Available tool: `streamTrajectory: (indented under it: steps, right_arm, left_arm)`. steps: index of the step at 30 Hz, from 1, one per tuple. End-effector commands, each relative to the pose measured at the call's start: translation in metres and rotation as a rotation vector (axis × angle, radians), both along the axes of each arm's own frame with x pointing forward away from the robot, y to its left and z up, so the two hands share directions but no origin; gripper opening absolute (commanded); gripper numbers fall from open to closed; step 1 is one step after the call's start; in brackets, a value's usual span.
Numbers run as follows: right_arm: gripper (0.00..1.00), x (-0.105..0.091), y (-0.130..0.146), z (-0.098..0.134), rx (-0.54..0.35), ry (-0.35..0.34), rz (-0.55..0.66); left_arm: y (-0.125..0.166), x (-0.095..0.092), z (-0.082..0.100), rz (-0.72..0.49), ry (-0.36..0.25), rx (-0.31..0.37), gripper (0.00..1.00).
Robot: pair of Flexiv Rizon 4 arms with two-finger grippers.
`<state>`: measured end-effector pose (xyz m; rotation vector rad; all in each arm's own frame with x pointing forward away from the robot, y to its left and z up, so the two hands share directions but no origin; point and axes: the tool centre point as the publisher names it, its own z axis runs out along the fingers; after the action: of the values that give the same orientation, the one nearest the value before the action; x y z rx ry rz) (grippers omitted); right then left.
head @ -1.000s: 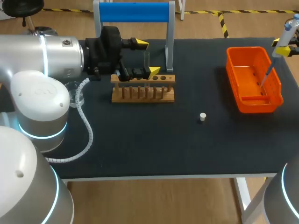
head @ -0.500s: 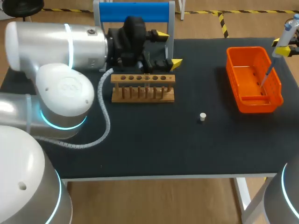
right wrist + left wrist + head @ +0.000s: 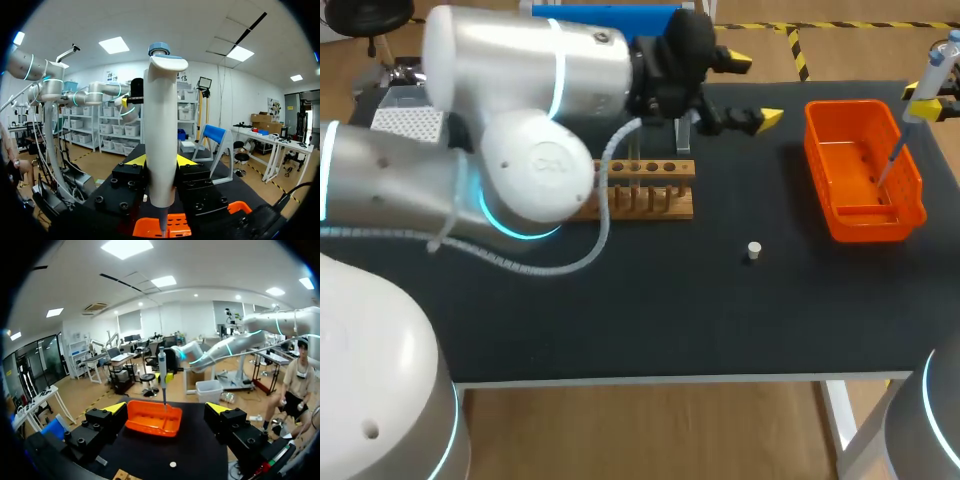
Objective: Invert the test tube, pick up the pipette, mount the tip to pipette, aspirate from beaker and dispense into the tube, eject the tip, return the pipette, and cap with the stopper.
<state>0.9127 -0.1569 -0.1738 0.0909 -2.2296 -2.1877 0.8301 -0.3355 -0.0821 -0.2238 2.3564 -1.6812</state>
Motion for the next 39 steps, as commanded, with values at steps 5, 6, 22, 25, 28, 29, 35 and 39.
streamTrajectory:
  steps: [5, 6, 22, 25, 28, 29, 35, 39]
  right_arm:
    - [0.00, 0.002, -0.002, 0.000, -0.001, 0.001, 0.006]
    - [0.00, 0.002, -0.002, 0.000, -0.001, 0.001, 0.006]
    - [0.00, 0.002, -0.002, 0.000, -0.001, 0.001, 0.006]
    - [0.00, 0.002, -0.002, 0.000, -0.001, 0.001, 0.006]
    - [0.00, 0.002, -0.002, 0.000, -0.001, 0.001, 0.006]
    - [0.00, 0.002, -0.002, 0.000, -0.001, 0.001, 0.006]
    - [0.00, 0.002, -0.002, 0.000, -0.001, 0.001, 0.006]
    - [0.00, 0.002, -0.002, 0.000, -0.001, 0.001, 0.006]
  left_arm:
    - [-0.081, 0.025, -0.007, 0.001, -0.004, 0.018, 1.00]
    - [-0.086, 0.026, -0.006, 0.002, -0.004, 0.018, 1.00]
    - [-0.126, 0.034, -0.003, 0.010, 0.016, 0.022, 1.00]
    - [-0.132, 0.036, -0.002, 0.016, 0.017, 0.016, 1.00]
    - [-0.138, 0.038, 0.000, 0.006, 0.013, 0.008, 0.49]
    - [-0.140, 0.039, 0.001, 0.000, 0.010, 0.007, 0.25]
    - [-0.144, 0.040, 0.003, -0.024, 0.002, 0.003, 0.00]
    - [-0.144, 0.040, 0.003, -0.024, 0.002, 0.003, 0.00]
